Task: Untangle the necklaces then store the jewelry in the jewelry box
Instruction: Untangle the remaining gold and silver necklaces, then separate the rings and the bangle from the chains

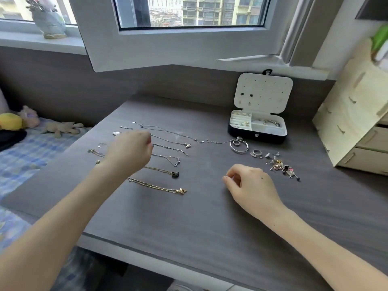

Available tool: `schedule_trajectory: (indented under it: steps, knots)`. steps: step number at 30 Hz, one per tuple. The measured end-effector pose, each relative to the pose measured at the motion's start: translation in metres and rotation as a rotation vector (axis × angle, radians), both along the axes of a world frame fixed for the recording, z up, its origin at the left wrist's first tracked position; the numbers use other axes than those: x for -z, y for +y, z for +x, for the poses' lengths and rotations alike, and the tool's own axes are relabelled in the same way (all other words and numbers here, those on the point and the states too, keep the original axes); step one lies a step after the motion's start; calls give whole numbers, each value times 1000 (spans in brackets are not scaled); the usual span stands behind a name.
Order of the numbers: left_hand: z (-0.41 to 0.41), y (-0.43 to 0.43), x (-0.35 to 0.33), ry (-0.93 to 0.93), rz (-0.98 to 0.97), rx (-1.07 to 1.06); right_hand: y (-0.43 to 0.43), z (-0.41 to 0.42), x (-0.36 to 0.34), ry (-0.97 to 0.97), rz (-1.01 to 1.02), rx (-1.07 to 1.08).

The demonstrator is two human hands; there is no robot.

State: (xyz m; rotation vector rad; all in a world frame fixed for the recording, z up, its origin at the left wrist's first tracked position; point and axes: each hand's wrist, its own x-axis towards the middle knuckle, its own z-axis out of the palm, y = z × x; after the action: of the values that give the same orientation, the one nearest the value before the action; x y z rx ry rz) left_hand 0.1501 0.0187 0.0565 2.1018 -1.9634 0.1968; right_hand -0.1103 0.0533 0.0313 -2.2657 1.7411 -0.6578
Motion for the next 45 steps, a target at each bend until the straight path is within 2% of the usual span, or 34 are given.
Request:
schedule_trajectory:
  steps: [5, 8, 15, 18, 23, 28, 32, 34, 36, 39, 42, 45]
  knots:
    - [-80, -6, 12, 62, -27, 359, -16, -48, 12, 70, -132, 187]
    - [-118, -14, 27, 47, -2, 493, -22, -71, 17, 81, -225, 244]
    - [-157, -45, 40, -50, -56, 559, -42, -88, 13, 124, -315, 164]
    - [-161, -46, 41, -69, 6, 561, -58, -79, 12, 134, -319, 131]
    - [-146, -35, 43, 55, -58, 642, -72, -69, 14, 137, -244, 112]
    - [-135, -29, 46, 89, -91, 695, -63, -69, 12, 93, -153, 79]
    - [-132, -28, 45, 129, -120, 676, -34, -74, 3, -15, -44, -12]
    - [-133, -25, 43, 144, -122, 682, -19, -75, -5, -142, 105, -53]
    - [-139, -16, 37, 322, -37, 744, -8, -76, -14, -367, 312, -70]
    - [-149, 3, 24, 809, 344, 781, -1, -81, -23, -659, 535, -133]
    - [-155, 12, 24, 1025, 546, 806, 0, -86, -23, -782, 608, -197]
    - [-157, 16, 24, 1111, 565, 792, -2, -90, -16, -868, 644, -211]
